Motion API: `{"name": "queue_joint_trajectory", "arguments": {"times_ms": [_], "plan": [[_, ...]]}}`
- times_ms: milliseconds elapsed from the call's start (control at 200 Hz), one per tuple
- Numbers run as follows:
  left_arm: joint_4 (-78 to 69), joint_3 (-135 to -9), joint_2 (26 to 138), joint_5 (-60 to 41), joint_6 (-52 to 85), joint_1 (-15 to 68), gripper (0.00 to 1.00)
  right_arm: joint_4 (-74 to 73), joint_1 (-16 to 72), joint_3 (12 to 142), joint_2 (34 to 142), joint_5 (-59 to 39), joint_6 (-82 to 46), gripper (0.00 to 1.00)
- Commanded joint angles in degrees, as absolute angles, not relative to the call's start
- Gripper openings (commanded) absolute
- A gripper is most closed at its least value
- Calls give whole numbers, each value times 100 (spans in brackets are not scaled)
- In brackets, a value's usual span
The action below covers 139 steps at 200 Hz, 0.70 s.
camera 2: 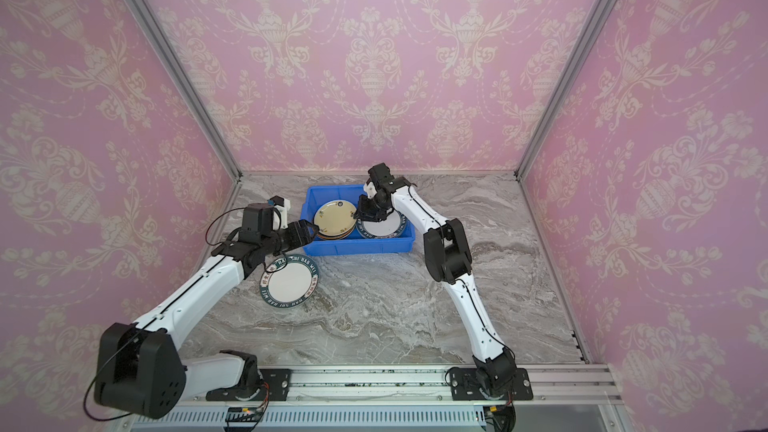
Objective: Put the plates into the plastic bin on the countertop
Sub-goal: 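Lower the cream plate onto the floral plate in the bin and release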
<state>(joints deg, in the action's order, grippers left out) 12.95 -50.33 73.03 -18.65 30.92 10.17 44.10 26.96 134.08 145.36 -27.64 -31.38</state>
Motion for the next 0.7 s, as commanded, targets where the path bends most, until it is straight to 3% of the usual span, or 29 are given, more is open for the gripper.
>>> {"name": "queue_joint_trajectory", "arguments": {"times_ms": [0, 200, 505, 691], "plan": [[1215, -4957, 7345, -1709, 2988, 995, 72, 4581, 2767, 13651, 14377, -2675, -2944, 20], [1195, -4939, 7400, -1723, 2979, 993, 72, 4476, 2832, 13761, 14549, -2759, -3014, 12], [1183, -4939, 7445, -1778, 2929, 994, 72, 4479, 2840, 13976, 14678, -2830, -3052, 15], [1186, -4992, 7462, -1826, 2918, 1000, 73, 4611, 2839, 14087, 14669, -2814, -2973, 24]]}}
